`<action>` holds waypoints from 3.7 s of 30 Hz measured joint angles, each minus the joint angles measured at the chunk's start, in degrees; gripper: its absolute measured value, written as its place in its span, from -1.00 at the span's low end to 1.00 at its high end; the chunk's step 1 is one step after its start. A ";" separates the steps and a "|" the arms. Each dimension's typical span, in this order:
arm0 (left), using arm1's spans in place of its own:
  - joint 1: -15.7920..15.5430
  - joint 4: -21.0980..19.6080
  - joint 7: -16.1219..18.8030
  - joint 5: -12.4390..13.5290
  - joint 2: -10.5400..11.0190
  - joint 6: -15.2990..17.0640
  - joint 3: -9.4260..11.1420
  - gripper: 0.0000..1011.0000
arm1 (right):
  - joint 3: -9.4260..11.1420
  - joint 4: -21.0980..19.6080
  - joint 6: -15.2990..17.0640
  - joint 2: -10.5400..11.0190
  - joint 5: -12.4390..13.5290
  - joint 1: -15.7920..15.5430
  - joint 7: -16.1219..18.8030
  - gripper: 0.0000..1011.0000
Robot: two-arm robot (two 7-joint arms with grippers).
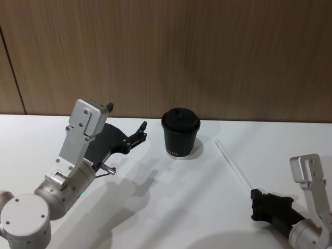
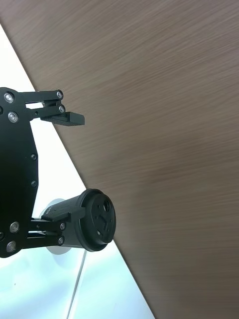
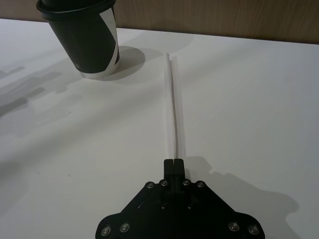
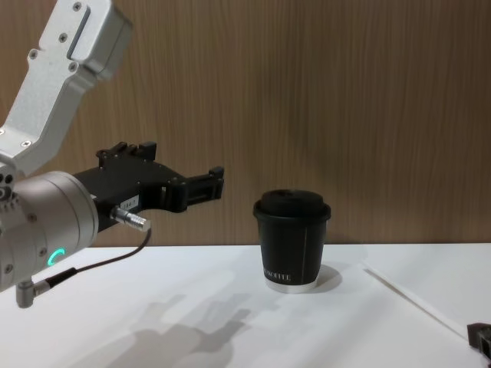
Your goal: Pick up the straw with one hand, pass it to the other hand, and insert it into the cup.
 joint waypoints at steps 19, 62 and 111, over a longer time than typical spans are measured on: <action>0.00 0.00 0.00 0.00 0.00 0.00 0.00 0.98 | 0.43 0.85 -4.14 1.16 -2.59 0.24 -0.38 -1.00; 0.00 0.00 0.00 0.00 0.00 0.00 0.00 0.98 | 0.20 -2.87 -31.62 18.64 -11.10 4.05 16.78 -1.00; 0.00 0.00 0.00 0.00 0.00 0.00 0.00 0.98 | -3.87 -5.38 -35.13 21.90 -6.91 9.77 24.30 -1.00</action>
